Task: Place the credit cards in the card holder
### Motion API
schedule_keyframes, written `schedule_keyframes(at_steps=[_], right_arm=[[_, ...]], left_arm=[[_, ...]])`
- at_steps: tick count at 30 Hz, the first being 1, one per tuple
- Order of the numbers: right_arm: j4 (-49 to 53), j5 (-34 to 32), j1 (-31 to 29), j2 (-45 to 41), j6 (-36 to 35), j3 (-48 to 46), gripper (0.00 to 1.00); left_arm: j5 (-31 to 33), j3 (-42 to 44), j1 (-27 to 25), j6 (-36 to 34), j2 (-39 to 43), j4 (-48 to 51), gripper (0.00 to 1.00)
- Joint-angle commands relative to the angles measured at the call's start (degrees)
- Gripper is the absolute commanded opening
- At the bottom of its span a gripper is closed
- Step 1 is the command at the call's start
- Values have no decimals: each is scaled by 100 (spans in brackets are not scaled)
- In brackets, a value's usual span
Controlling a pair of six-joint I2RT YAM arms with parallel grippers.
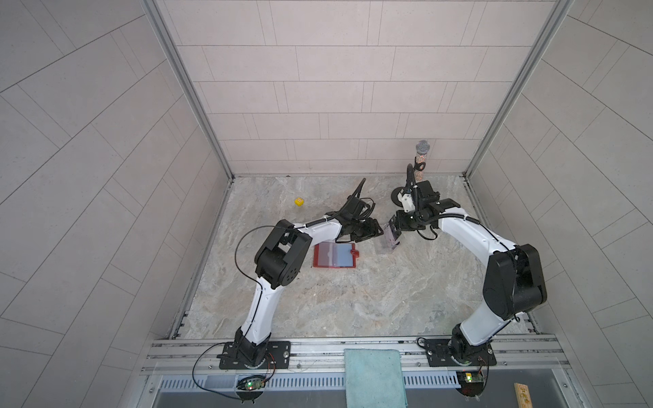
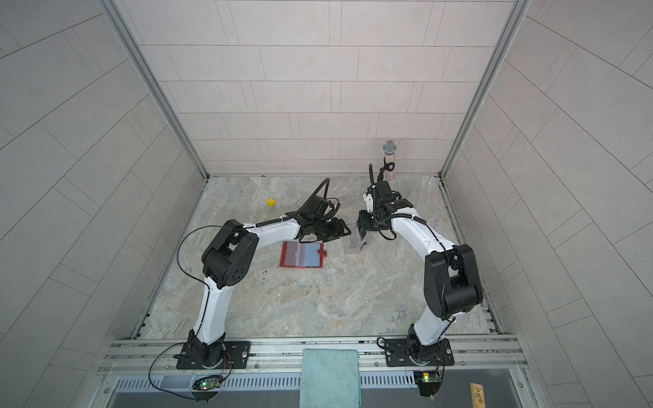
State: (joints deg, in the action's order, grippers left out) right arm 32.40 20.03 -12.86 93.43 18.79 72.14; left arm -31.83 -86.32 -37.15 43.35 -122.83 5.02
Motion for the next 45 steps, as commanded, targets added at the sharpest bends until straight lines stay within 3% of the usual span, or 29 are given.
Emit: schedule_keyframes(at_steps=[1, 14, 30, 39, 45], right_arm=[[-332, 598, 29, -313, 293, -176, 0], [-1872, 1474, -234, -826, 1311, -1257, 0], [-3525, 1109, -1565, -477, 2312, -2104, 0], [-4524, 1068, -2067, 183, 2864, -2231, 0], [-4862, 1011, -2194, 565, 3094, -2169, 0]], left_arm=[[-94, -19, 12, -161, 578, 160, 66], [896, 1726, 349, -995, 2269, 345, 65], [1164, 4025, 1308, -1251, 4248, 450, 64], [1408, 4550, 1472, -1254, 4434, 267, 64], [1026, 4859, 1646, -1263, 4308, -263, 64]])
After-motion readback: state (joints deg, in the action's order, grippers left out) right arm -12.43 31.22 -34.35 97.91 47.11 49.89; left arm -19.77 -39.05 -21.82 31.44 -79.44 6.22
